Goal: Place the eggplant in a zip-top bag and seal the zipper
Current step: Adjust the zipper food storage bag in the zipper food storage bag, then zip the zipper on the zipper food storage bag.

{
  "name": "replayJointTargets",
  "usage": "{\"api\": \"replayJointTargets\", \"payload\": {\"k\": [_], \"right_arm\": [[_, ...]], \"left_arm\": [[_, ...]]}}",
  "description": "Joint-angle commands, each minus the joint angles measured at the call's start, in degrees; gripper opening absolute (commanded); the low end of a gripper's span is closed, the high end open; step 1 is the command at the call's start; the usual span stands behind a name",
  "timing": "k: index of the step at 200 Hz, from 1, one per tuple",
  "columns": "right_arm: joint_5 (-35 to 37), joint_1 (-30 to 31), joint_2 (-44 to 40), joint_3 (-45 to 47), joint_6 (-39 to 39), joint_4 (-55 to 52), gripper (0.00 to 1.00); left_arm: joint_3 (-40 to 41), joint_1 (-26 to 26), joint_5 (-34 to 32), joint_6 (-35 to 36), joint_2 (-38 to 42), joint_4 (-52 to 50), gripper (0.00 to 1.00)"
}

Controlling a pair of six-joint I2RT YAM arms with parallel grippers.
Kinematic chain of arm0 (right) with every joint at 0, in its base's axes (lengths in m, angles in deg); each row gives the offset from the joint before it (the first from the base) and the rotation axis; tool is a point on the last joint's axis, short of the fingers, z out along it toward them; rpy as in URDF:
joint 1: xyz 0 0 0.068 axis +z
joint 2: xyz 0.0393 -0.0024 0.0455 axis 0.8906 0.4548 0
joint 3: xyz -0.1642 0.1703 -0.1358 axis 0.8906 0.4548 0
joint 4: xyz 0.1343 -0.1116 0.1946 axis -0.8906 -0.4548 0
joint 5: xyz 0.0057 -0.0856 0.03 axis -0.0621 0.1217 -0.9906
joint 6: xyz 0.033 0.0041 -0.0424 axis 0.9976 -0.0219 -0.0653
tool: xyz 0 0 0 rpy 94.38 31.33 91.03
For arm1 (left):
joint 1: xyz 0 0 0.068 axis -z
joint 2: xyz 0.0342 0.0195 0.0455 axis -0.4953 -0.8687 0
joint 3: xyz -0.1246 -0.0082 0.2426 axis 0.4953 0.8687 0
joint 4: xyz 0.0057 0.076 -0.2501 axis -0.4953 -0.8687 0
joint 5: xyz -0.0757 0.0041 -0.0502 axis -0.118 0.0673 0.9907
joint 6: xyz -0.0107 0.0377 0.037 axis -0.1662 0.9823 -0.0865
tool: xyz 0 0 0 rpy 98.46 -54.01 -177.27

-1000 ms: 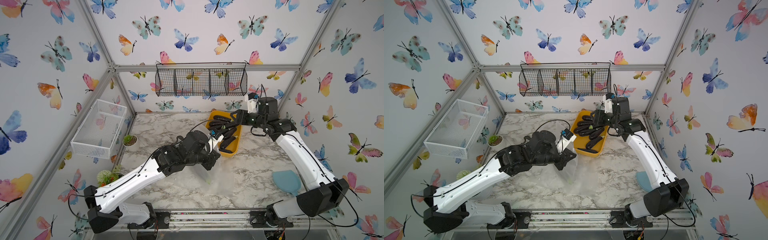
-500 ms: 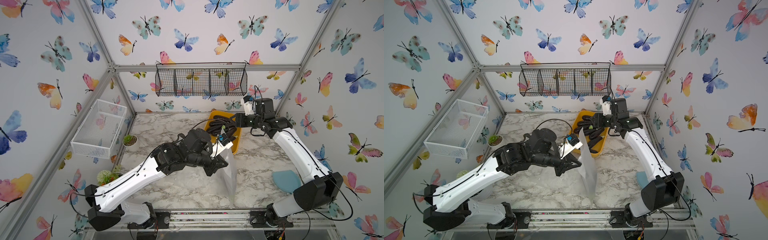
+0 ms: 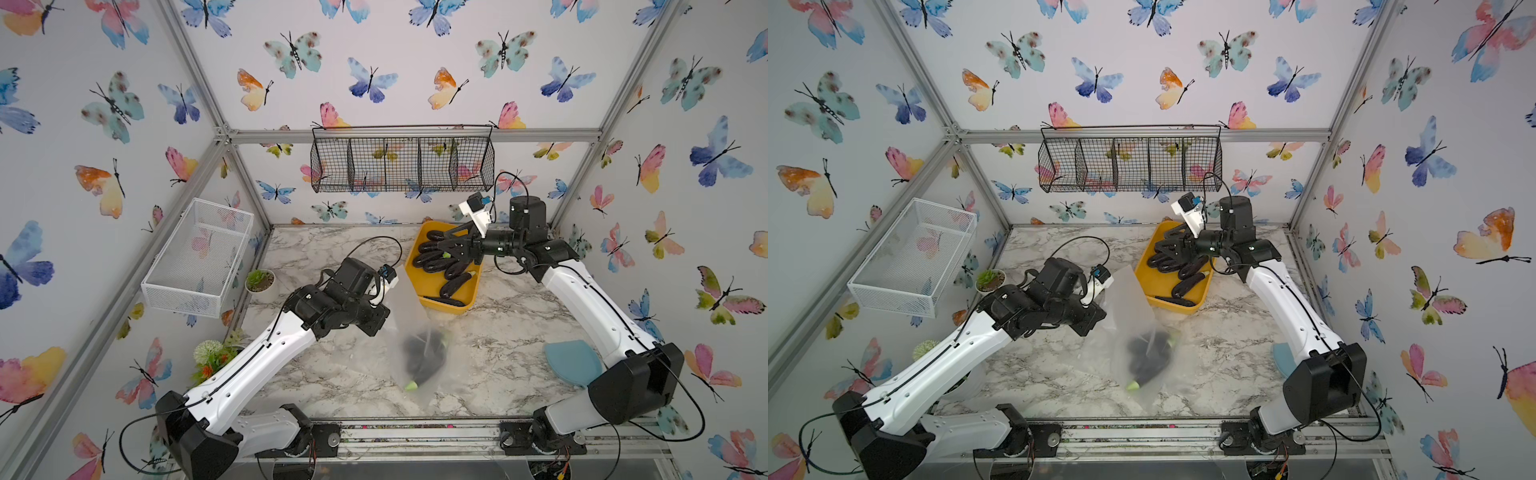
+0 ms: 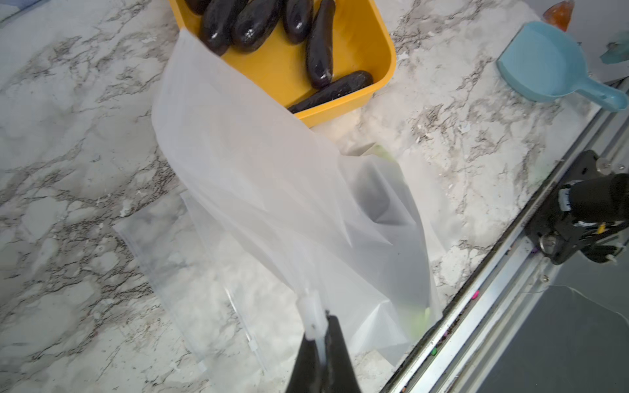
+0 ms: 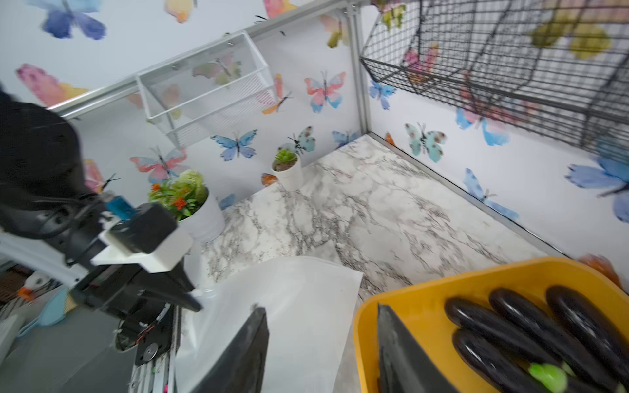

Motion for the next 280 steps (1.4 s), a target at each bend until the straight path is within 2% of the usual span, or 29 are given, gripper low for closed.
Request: {"api": "replayJointTargets", "payload": {"k": [1, 30, 50, 58, 98, 134, 175, 233, 280], "right_arm": [[-12.0, 1.6, 3.6, -3.0, -9.3, 0.6, 0.54], [-9.0, 4.5, 9.0, -6.5, -12.9, -1.0, 0.56], [-1.2, 5.3, 12.5, -7.7, -11.0, 2.5, 0.56], [1.4, 5.3, 14.0, -8.3, -9.9, 3.8, 0.56], [8.9, 5.3, 17.6, -10.5, -13.8, 5.5, 0.58], [8.1, 5.3, 16.4, -14.0, -20.8, 0.9, 0.59], [4.5, 5.3, 12.8, -14.6, -26.0, -1.0, 0.59], [-1.6, 6.2, 9.6, -12.2, -31.4, -4.5, 0.60], [-1.2, 9.2, 11.7, -11.6, -33.1, -3.9, 0.57]], "left_arm": [[-2.0, -0.7, -9.4, 2.4, -0.2, 1.0, 0.06], [-1.7, -4.2, -9.7, 5.6, -2.1, 2.0, 0.07], [-0.1, -4.3, -15.6, 8.9, -2.3, 7.3, 0.00], [-1.0, -4.3, -16.5, 10.2, -2.6, 8.7, 0.00], [-6.6, -4.0, -19.9, 17.5, -4.4, 15.9, 0.00], [-14.7, -0.4, -19.5, 24.0, -9.7, 14.4, 0.00], [-14.6, 0.2, -17.9, 30.3, -10.4, 15.1, 0.00], [-13.8, -2.0, -6.1, 33.4, -7.8, 14.4, 0.00], [-11.9, -3.7, 0.8, 33.5, -6.5, 16.2, 0.00]]}}
